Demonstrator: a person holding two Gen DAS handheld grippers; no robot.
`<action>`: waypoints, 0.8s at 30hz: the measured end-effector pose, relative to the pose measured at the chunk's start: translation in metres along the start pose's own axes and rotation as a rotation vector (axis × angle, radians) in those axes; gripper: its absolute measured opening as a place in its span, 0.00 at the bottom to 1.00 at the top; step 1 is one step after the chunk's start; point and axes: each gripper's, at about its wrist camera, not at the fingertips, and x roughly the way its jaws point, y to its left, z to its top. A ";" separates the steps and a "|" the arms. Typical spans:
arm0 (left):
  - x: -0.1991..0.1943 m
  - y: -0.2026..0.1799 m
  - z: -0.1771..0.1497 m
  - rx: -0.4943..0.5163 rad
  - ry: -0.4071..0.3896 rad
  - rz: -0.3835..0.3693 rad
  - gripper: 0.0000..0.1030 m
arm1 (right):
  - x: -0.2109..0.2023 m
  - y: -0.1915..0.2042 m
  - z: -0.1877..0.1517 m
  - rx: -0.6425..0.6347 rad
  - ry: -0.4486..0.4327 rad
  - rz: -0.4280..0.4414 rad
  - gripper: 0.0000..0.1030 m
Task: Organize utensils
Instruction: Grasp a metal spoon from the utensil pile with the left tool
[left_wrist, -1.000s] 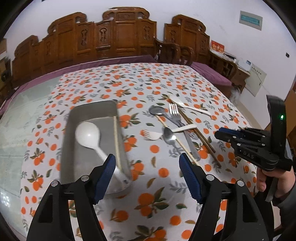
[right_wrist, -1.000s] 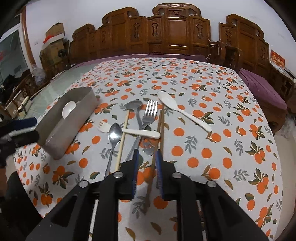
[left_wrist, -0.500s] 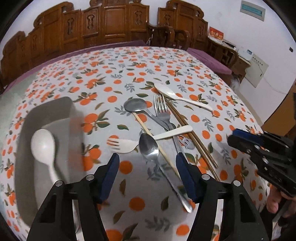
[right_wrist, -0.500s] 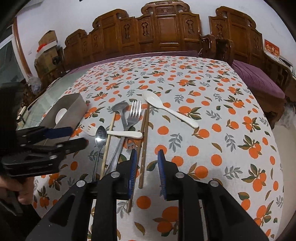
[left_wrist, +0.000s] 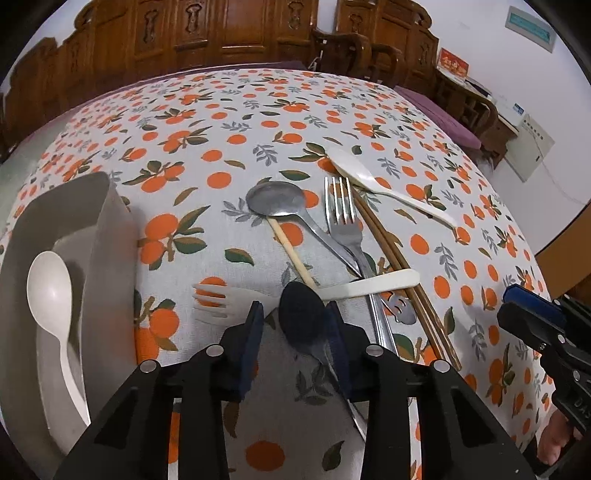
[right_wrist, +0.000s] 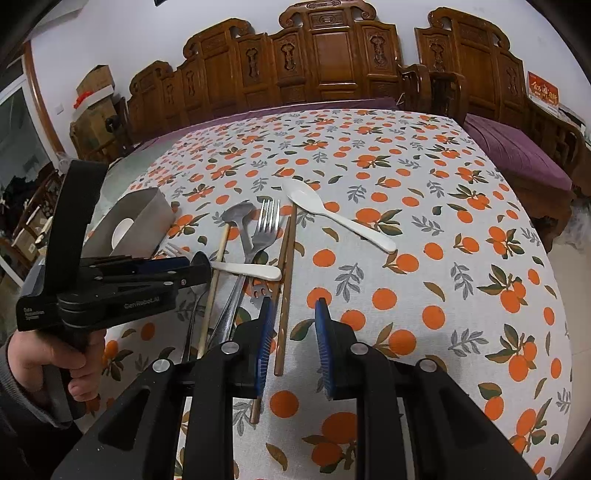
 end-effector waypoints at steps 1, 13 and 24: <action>0.000 -0.002 0.000 0.011 -0.002 0.010 0.26 | 0.000 0.000 0.000 0.001 0.000 0.001 0.24; -0.031 -0.007 -0.008 0.053 -0.054 -0.021 0.00 | -0.003 0.004 0.003 -0.008 -0.008 0.007 0.24; -0.093 0.020 -0.021 0.052 -0.148 -0.052 0.00 | 0.014 0.046 -0.005 -0.069 0.030 0.042 0.24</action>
